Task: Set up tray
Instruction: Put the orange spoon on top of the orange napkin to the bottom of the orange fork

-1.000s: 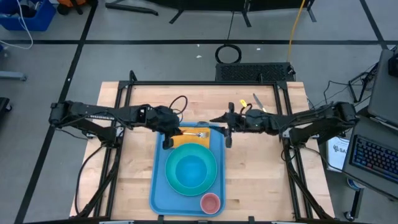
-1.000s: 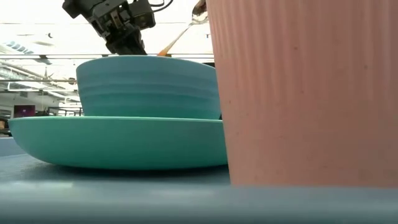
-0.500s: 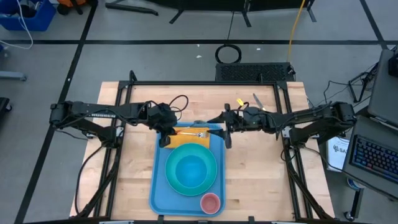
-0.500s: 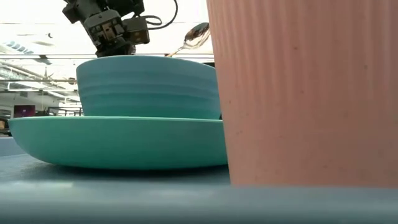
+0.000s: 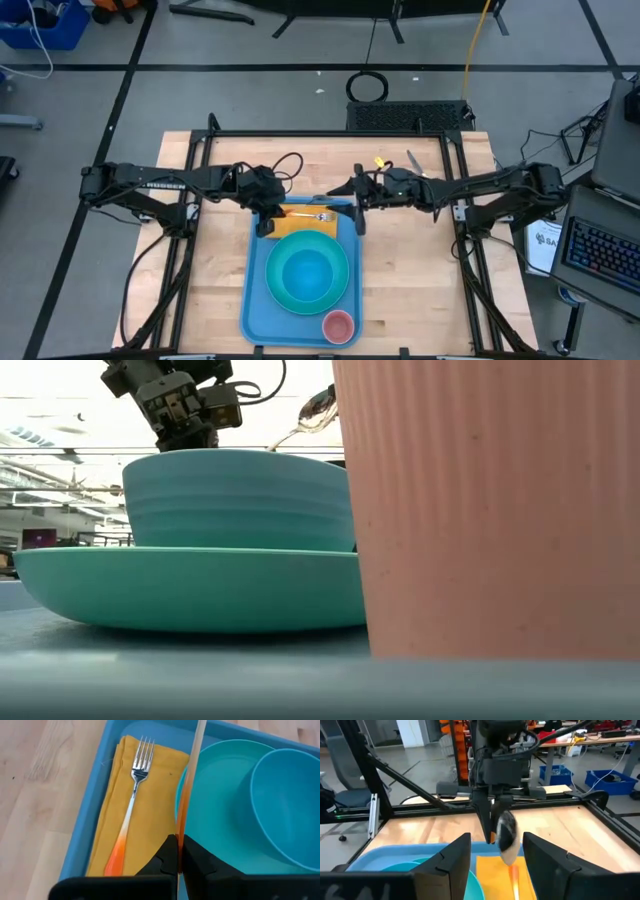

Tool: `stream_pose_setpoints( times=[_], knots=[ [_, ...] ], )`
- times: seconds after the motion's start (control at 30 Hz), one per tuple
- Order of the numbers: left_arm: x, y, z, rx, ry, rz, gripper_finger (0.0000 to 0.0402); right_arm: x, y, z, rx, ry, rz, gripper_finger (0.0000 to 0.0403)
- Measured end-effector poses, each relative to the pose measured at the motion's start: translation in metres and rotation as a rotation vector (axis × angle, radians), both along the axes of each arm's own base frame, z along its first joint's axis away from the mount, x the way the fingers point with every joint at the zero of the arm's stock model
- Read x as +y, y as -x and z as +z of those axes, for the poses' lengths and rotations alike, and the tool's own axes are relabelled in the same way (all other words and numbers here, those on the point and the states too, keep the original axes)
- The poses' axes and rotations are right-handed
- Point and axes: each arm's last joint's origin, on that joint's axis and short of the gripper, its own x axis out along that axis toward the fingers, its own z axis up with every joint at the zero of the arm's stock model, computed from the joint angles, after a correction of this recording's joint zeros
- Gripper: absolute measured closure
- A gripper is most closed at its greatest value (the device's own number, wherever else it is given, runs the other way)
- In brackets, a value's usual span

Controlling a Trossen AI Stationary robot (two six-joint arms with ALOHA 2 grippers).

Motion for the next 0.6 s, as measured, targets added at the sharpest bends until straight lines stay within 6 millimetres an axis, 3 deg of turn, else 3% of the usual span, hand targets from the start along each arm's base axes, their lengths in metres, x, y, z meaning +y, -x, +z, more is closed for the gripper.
stream_pose_setpoints(
  times=[0.23,0.6],
  knots=[
    [0.0,0.001,-0.001,0.01,0.007,0.009,0.0394,-0.001,-0.016,0.0,0.035,0.023,-0.001,0.0235],
    [-0.001,0.004,-0.003,0.053,-0.001,0.006,0.0392,-0.001,-0.009,0.004,0.074,0.022,-0.003,0.0267]
  ],
)
